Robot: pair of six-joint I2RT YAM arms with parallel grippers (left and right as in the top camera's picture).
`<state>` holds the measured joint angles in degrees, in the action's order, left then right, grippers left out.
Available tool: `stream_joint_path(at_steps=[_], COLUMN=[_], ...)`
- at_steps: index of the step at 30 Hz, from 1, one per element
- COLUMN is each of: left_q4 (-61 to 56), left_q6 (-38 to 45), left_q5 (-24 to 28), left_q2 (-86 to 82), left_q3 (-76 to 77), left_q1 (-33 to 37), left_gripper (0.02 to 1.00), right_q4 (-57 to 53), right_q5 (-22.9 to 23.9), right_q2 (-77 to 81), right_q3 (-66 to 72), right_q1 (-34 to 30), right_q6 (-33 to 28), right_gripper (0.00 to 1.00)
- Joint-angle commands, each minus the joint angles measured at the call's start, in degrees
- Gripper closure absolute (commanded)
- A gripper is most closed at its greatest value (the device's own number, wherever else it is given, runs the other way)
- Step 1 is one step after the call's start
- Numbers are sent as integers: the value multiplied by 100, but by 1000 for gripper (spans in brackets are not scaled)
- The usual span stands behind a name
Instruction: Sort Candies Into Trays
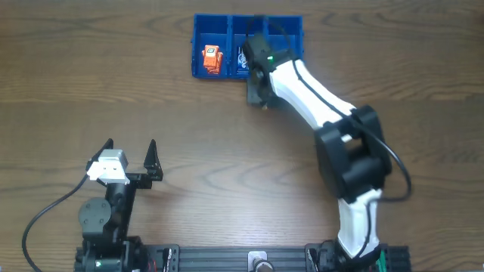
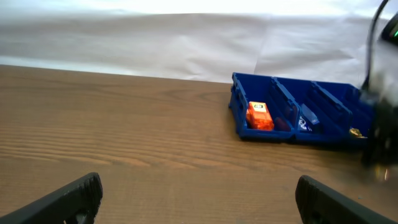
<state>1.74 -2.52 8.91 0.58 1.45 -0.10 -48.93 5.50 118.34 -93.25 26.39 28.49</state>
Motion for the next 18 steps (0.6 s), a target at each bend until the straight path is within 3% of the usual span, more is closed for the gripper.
stream_joint_path(at_steps=[1, 3, 7, 18], left_q4=[186, 186, 186, 186], left_q6=[85, 85, 85, 85], left_q5=[122, 122, 122, 122], left_q2=[-37, -37, -37, -37], left_q3=[-118, -118, -118, -118], left_q1=[17, 17, 17, 17], left_gripper=[20, 20, 20, 20], right_q4=[901, 1582, 2374, 2769], right_q5=[1467, 1652, 1655, 1648], right_q2=[-1045, -1054, -706, 186], right_q3=[-424, -433, -433, -431], right_q1=[-28, -120, -348, -595], right_q6=[-815, -1231, -1274, -1222], right_gripper=[965, 965, 965, 965])
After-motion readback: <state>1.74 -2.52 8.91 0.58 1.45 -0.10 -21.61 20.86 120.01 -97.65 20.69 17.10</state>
